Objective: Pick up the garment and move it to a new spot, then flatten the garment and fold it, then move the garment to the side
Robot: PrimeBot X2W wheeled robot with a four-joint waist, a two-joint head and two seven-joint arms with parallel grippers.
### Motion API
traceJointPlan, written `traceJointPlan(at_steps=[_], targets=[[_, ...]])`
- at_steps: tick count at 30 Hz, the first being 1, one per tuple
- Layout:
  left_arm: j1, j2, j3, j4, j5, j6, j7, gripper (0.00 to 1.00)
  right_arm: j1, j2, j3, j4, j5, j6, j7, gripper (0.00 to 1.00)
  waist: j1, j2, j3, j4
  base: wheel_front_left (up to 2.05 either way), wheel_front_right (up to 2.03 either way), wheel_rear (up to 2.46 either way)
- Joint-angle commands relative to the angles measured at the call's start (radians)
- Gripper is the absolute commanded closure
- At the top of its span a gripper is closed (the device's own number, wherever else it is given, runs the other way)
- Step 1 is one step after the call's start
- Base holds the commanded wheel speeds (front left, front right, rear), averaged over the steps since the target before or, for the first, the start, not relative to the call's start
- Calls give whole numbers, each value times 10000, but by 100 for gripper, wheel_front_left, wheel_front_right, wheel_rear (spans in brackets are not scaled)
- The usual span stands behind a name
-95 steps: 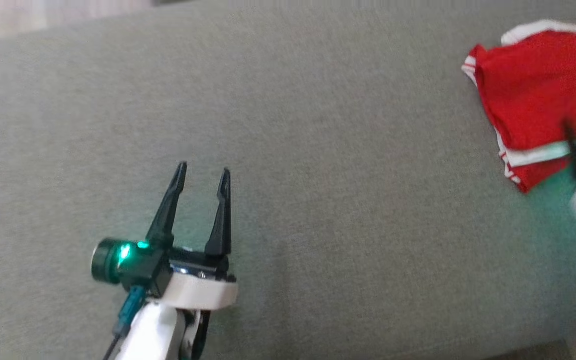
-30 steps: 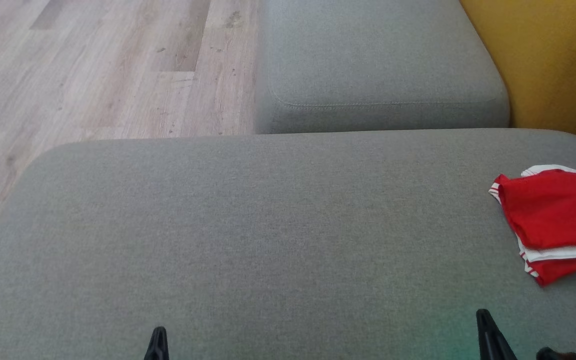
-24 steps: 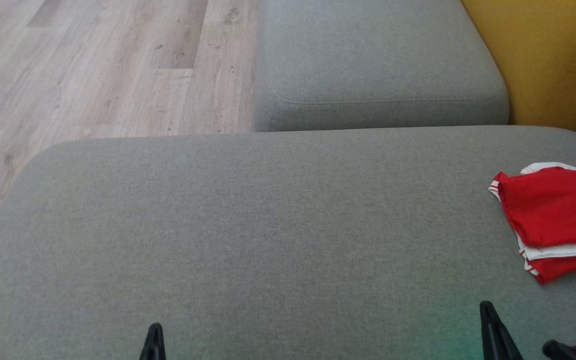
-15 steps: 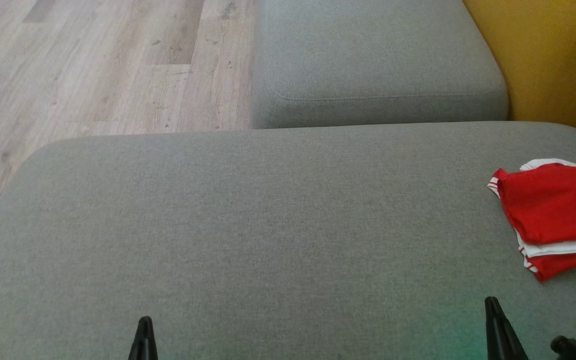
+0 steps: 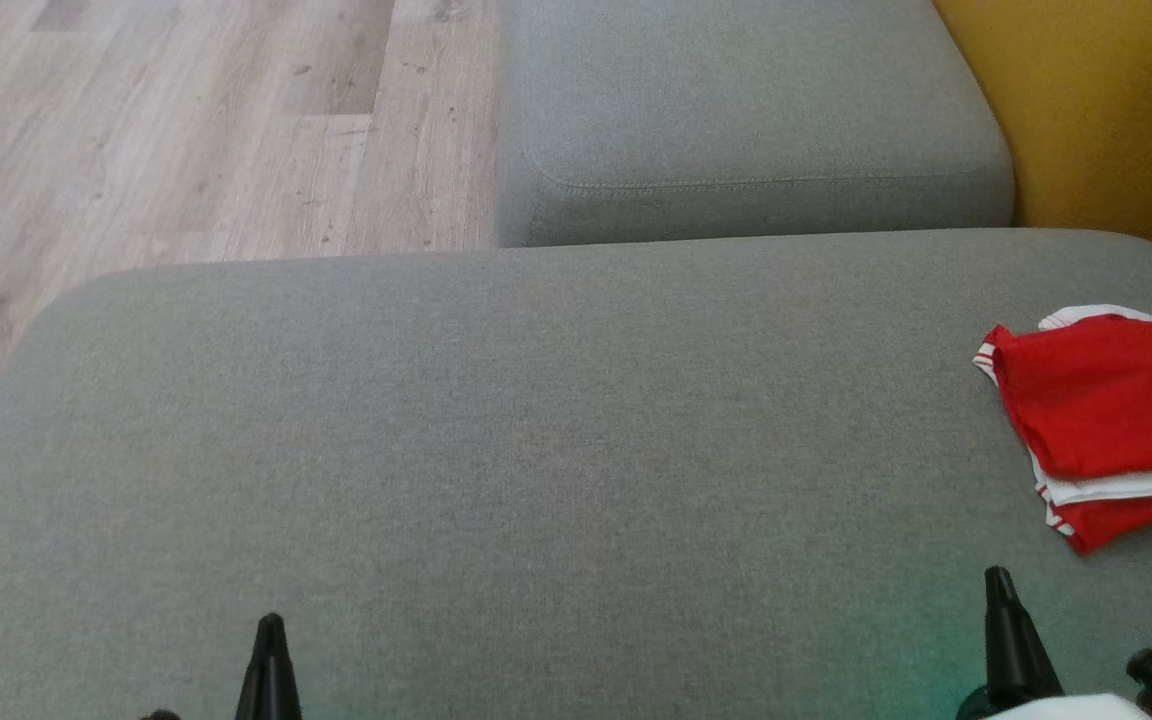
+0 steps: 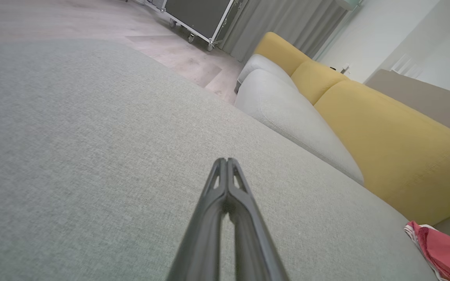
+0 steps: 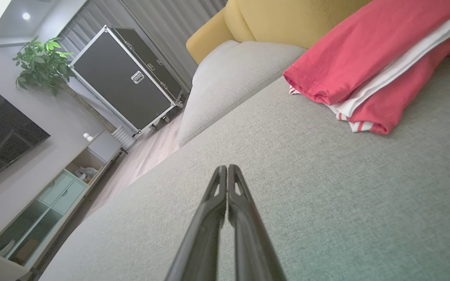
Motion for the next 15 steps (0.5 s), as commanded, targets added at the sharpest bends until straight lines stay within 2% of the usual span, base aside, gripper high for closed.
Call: traceJointPlan(at_steps=[1,15], targets=[[-523,118,257,-268,-249,-43,45,100,-604,-189,-21,-269,271,-3,67,100,-1,0,13,-7,0,0,0],[-1001,145,558,-108,-1960,-248,420,100,-1070,-217,-164,-177,1951,-4,445,100,-1,0,191,-91,0,0,0]])
